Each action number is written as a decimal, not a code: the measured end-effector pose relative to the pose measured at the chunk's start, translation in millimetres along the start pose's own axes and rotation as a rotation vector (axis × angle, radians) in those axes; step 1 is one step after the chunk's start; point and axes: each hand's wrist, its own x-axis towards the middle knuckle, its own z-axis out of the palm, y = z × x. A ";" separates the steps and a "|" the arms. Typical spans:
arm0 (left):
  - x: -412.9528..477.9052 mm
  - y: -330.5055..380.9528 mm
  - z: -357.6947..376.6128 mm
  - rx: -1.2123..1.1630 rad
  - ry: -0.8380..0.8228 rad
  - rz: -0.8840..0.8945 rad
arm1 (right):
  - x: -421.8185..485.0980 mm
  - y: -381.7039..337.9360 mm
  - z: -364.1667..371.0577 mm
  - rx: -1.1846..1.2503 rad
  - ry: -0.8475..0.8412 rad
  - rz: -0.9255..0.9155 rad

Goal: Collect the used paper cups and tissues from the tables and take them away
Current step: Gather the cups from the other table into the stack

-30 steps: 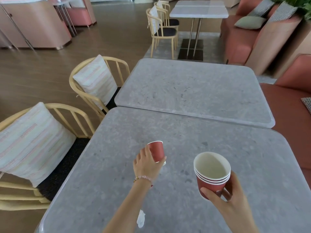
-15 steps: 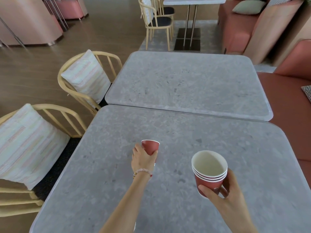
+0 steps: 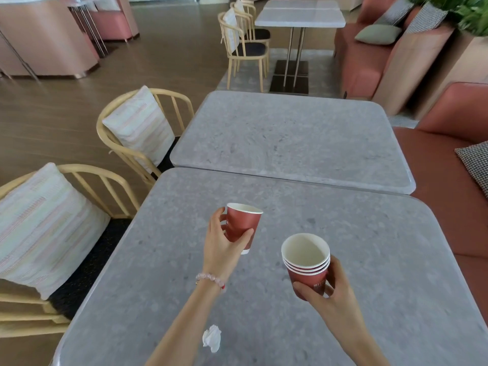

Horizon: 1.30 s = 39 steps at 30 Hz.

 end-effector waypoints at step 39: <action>-72.7 29.3 -65.7 -0.169 -0.350 0.114 | -43.2 -24.4 73.6 0.049 -0.166 -0.079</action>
